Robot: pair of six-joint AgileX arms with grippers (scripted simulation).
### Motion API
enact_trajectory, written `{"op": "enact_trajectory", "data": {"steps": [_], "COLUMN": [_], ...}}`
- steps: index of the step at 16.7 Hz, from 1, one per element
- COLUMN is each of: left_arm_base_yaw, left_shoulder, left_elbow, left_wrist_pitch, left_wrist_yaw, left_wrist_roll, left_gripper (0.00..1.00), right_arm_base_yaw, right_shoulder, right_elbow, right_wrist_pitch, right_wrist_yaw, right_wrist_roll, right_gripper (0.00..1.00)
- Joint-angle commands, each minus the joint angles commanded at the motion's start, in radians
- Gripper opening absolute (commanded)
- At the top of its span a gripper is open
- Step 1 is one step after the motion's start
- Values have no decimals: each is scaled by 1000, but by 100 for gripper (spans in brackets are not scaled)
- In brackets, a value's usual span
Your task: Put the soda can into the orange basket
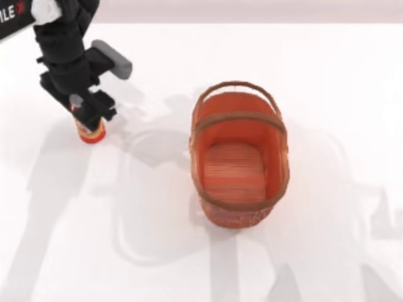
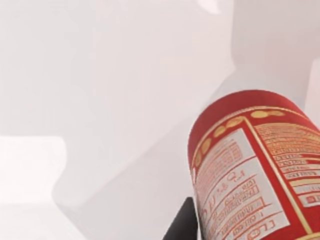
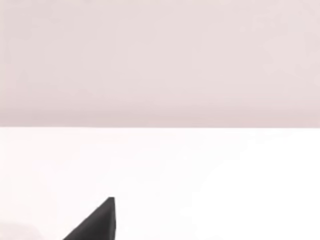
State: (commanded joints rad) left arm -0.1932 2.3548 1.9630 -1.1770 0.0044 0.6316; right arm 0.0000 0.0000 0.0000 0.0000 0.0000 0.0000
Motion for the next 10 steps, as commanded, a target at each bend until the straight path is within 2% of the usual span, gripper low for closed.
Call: {"op": "enact_trajectory", "data": {"steps": [10], "left_arm_base_yaw": [-2], "left_shoulder": [-2], "left_elbow": [-3], "left_wrist_pitch": [10], "left_wrist_yaw": [8], "left_wrist_roll": [-2], "left_gripper": [0], "right_arm_base_yaw": [0], "right_shoulder": [0], "right_elbow": [0], "right_wrist_pitch": [0], "right_wrist_yaw": [0], "right_wrist_roll": [0], "right_gripper": [100]}}
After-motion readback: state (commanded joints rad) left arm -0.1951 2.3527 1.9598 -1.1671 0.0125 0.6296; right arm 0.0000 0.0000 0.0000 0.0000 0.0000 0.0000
